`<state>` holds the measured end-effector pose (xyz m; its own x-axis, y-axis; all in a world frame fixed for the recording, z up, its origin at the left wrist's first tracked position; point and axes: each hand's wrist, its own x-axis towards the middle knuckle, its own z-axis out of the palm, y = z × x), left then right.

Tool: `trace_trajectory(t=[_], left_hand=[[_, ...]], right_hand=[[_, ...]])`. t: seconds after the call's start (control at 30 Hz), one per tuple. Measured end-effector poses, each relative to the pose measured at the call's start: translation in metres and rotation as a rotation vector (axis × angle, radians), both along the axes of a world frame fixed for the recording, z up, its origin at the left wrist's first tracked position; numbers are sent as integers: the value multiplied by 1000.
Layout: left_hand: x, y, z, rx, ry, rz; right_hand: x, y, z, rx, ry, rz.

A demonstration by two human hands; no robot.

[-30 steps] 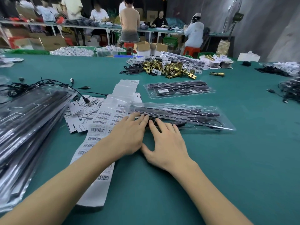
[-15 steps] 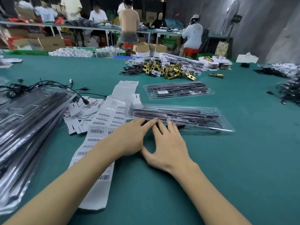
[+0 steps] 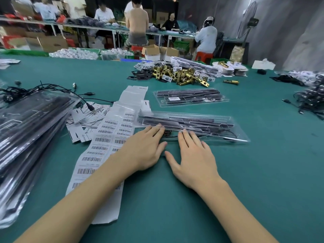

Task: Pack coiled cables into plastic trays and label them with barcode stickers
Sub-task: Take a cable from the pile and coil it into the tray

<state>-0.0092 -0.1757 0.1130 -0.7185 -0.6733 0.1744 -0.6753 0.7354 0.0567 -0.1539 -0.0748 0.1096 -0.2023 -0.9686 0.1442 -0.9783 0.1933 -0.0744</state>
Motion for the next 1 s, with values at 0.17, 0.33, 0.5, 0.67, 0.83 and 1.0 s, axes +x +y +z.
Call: trace_trajectory(t=[0.17,0.33,0.5,0.67,0.83,1.0], left_hand=[[-2,3,-1,-57,-58,41],[-6,10,-3,-57,-72,91],[-9,11,-5,-25,-23,85],[-7,8,-5,-33,-13,69],[-7,8,-3,-45,23,67],[-8,12,-3,-30,53,68]], right_hand=[[8,-3,1,18,14,-78],[12,-5,3,59,41,-149],[11,-9,3,72,57,-197],[10,-11,-1,103,6,-193],[7,-8,0,31,20,-189],[7,-7,-1,8,11,-187]])
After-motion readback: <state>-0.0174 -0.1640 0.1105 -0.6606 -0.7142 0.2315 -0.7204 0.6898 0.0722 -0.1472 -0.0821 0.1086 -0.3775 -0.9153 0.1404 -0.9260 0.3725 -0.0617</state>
